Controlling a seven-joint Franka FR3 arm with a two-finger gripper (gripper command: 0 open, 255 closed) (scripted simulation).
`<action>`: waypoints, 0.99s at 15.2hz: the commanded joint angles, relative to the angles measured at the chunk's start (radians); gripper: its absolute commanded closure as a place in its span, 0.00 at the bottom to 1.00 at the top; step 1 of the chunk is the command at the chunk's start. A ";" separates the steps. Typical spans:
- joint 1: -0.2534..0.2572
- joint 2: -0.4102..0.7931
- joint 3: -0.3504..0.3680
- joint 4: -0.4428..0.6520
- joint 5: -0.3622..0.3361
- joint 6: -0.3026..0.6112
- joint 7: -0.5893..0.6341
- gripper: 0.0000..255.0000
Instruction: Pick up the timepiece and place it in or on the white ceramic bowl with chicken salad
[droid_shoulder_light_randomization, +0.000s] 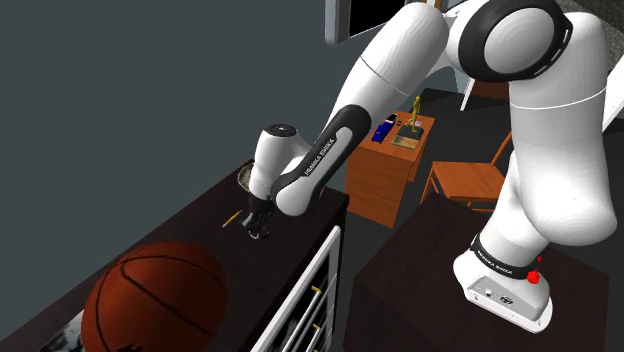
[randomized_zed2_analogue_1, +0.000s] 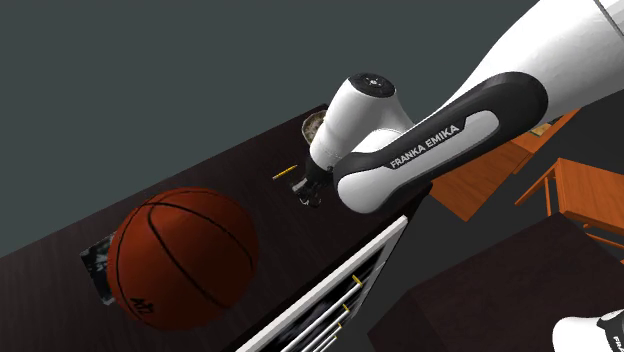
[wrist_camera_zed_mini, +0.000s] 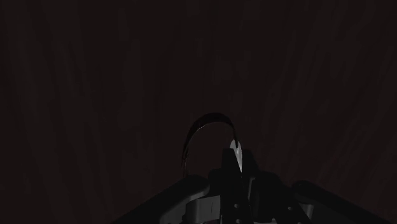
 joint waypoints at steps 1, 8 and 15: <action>-0.002 -0.018 0.002 -0.003 0.002 -0.015 0.001 1.00; -0.009 -0.095 0.009 -0.003 0.010 -0.092 0.004 1.00; -0.015 -0.166 0.014 0.007 0.017 -0.172 0.007 1.00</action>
